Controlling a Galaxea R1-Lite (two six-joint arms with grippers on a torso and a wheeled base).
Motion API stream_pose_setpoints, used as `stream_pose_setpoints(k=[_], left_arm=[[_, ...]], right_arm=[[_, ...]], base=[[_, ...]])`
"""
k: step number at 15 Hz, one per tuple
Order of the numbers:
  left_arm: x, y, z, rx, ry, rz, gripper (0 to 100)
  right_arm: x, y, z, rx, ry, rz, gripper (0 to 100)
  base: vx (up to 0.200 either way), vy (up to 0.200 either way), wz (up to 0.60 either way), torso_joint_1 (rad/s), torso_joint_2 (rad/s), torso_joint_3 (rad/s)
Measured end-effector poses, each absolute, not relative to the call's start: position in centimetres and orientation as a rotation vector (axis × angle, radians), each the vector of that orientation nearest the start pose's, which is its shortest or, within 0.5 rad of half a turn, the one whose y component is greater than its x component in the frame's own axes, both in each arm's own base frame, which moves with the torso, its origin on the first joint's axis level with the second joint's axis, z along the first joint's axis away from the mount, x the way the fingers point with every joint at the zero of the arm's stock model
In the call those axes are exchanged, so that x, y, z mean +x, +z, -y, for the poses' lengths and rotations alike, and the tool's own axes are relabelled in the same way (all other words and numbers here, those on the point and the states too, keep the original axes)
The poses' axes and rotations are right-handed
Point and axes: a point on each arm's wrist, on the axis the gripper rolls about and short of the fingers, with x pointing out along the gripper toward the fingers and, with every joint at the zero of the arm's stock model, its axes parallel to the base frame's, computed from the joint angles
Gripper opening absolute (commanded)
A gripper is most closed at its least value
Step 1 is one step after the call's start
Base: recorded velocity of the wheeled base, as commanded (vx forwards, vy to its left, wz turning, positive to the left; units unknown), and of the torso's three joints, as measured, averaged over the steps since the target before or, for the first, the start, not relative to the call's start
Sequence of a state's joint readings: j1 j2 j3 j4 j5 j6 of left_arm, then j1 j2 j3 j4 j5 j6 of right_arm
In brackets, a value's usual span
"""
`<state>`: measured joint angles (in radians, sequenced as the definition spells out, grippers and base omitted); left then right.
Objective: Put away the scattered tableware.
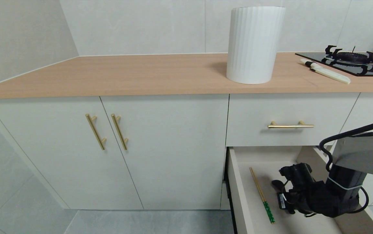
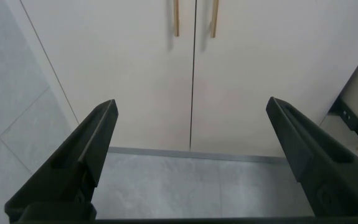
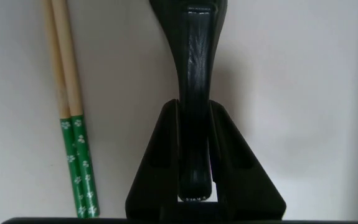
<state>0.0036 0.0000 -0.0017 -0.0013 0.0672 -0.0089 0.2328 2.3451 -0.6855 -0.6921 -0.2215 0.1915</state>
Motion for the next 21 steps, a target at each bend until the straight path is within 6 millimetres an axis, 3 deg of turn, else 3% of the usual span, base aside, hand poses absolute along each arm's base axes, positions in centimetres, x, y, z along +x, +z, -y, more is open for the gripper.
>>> stream_pose_setpoints(k=[4, 5, 14, 17, 21], left_arm=[[-2.3, 7.6, -0.1, -0.009, 0.071, 0.004, 100], [-2.3, 7.6, -0.1, -0.009, 0.071, 0.004, 100], [-2.3, 7.6, -0.1, -0.009, 0.071, 0.003, 100], [-2.3, 7.6, -0.1, -0.009, 0.071, 0.003, 100], [-2.3, 7.6, -0.1, -0.009, 0.071, 0.003, 100]], right_arm=[[32.0, -5.3, -7.0, -0.040, -0.081, -0.939, 0], [32.0, -5.3, -7.0, -0.040, -0.081, -0.940, 100], [31.7, -4.4, -6.9, -0.033, -0.081, -0.925, 100], [30.6, -1.2, -6.7, -0.013, -0.073, -0.863, 100], [27.2, 5.1, -6.0, 0.016, -0.054, -0.728, 100]], base=[[0.000, 0.000, 0.00, 0.000, 0.00, 0.000], [0.000, 0.000, 0.00, 0.000, 0.00, 0.000], [0.000, 0.000, 0.00, 0.000, 0.00, 0.000], [0.000, 0.000, 0.00, 0.000, 0.00, 0.000], [0.000, 0.000, 0.00, 0.000, 0.00, 0.000]])
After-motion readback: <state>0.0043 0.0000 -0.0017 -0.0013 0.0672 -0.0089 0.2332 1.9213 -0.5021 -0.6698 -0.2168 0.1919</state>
